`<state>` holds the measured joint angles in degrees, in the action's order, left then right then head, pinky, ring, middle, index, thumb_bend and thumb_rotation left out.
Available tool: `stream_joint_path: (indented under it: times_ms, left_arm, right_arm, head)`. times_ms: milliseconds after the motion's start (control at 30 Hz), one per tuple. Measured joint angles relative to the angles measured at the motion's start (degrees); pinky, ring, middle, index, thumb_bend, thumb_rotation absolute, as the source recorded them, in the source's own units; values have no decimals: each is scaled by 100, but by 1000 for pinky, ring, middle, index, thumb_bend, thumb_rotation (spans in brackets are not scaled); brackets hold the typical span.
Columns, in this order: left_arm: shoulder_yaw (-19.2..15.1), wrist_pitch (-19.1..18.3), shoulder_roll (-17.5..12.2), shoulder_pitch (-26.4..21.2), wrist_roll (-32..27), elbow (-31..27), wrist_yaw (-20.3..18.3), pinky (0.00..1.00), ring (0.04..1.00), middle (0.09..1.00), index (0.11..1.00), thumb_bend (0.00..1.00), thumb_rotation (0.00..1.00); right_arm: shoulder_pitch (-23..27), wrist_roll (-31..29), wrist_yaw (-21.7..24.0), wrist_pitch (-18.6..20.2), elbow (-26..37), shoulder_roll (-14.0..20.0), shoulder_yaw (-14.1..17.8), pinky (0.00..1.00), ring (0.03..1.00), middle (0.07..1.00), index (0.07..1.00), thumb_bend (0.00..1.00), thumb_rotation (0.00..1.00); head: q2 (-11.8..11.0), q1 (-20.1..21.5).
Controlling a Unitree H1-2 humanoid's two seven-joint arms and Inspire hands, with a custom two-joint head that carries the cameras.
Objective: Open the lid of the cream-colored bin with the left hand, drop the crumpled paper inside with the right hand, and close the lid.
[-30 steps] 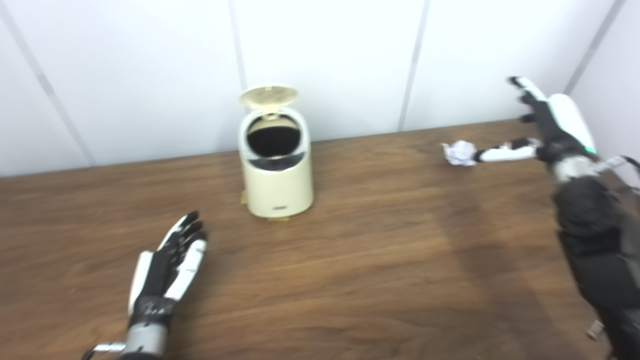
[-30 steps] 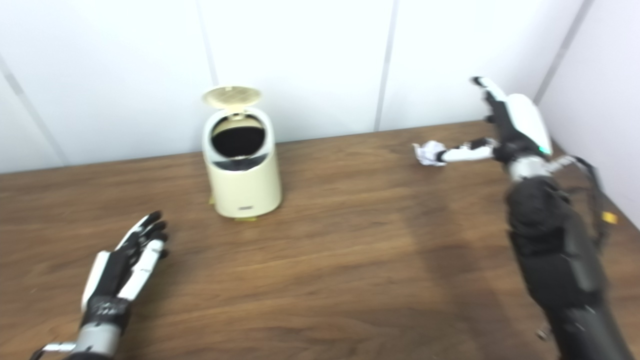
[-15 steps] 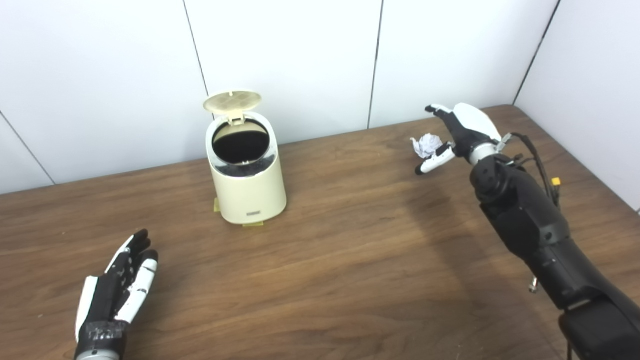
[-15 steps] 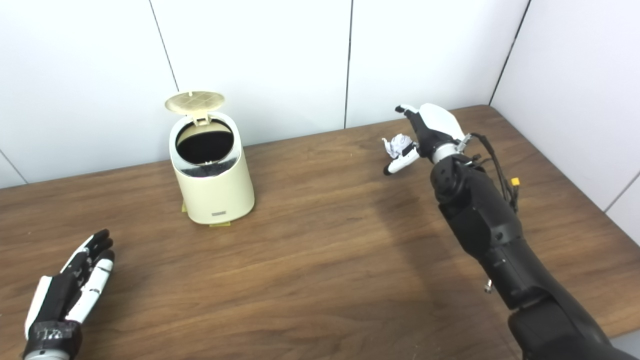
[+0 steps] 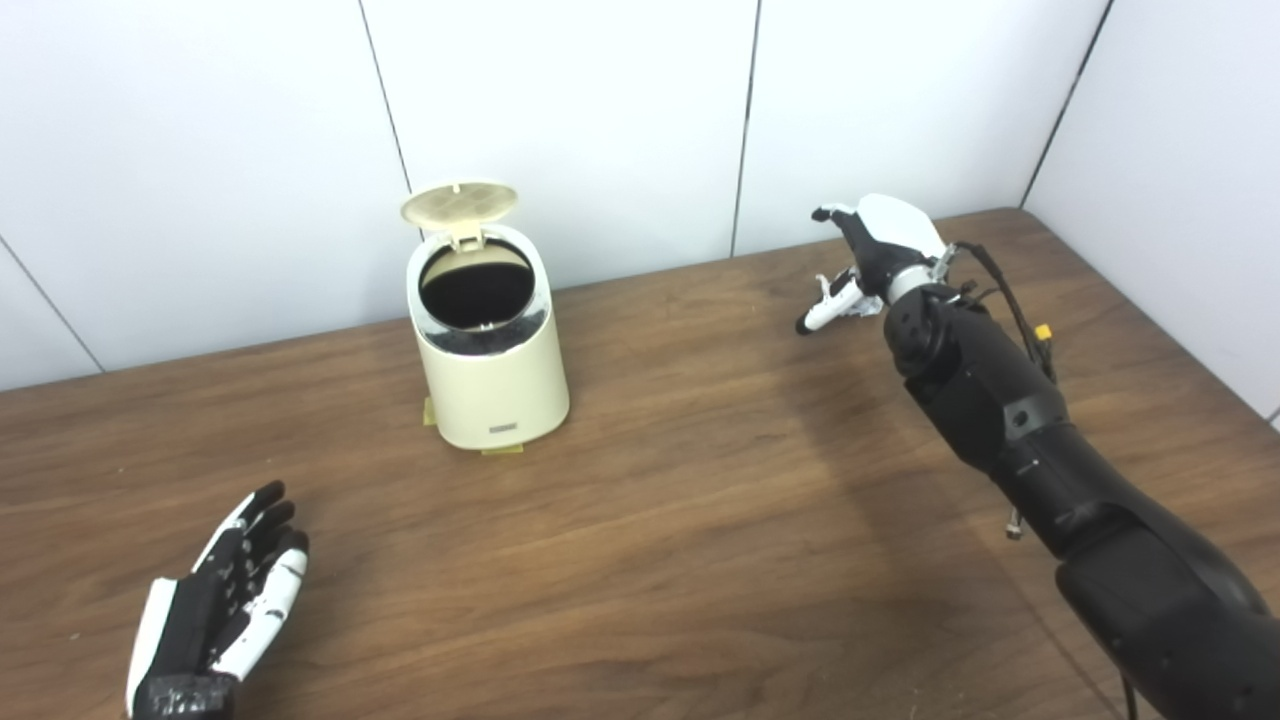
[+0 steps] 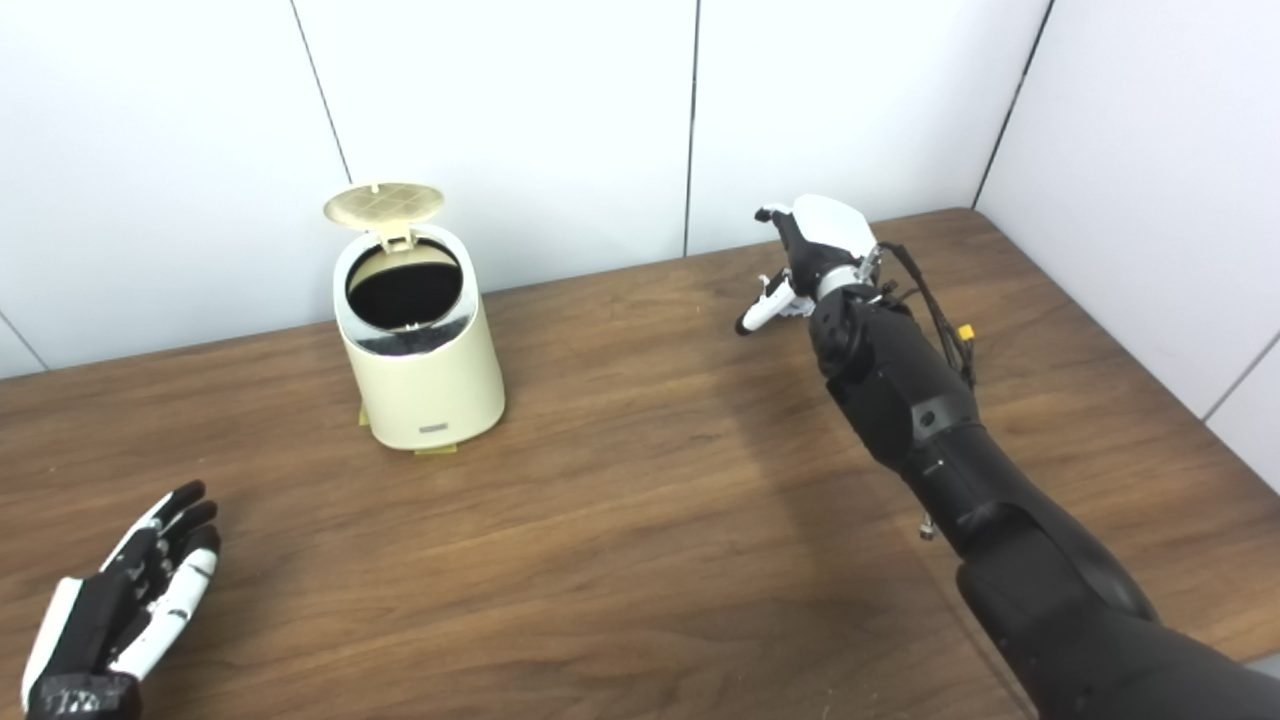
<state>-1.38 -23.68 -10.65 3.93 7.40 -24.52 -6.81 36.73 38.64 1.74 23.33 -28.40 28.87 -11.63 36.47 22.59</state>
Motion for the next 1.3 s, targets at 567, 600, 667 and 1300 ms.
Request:
stream_joint_path:
  times_ms: [567,600,667,1300]
  left_arm:
    - [89,-301,155,-97,-102,-361,-67,881,882,898,966,169,288]
    - [48,-301,191,-101,-187,-362,-64,878,880,898,966,167,268]
    - [5,-301,246,-99,-283,-362,-65,884,883,901,966,164,256]
    - [-42,-301,288,-73,-535,-408,-58,914,898,914,972,183,287]
  right_arm:
    - [-88,-171,75,165,42,306,189,727,824,856,816,874,102]
    - [-97,-168,83,165,42,325,167,739,822,853,814,872,105]
    - [-104,-165,94,163,42,353,135,760,813,839,807,874,102]
    - [-192,-354,-310,-320,-458,310,108,600,714,756,750,877,55]
  head:
    - [44,-44]
    - [44,-52]
    - [62,-96]
    - [62,-228]
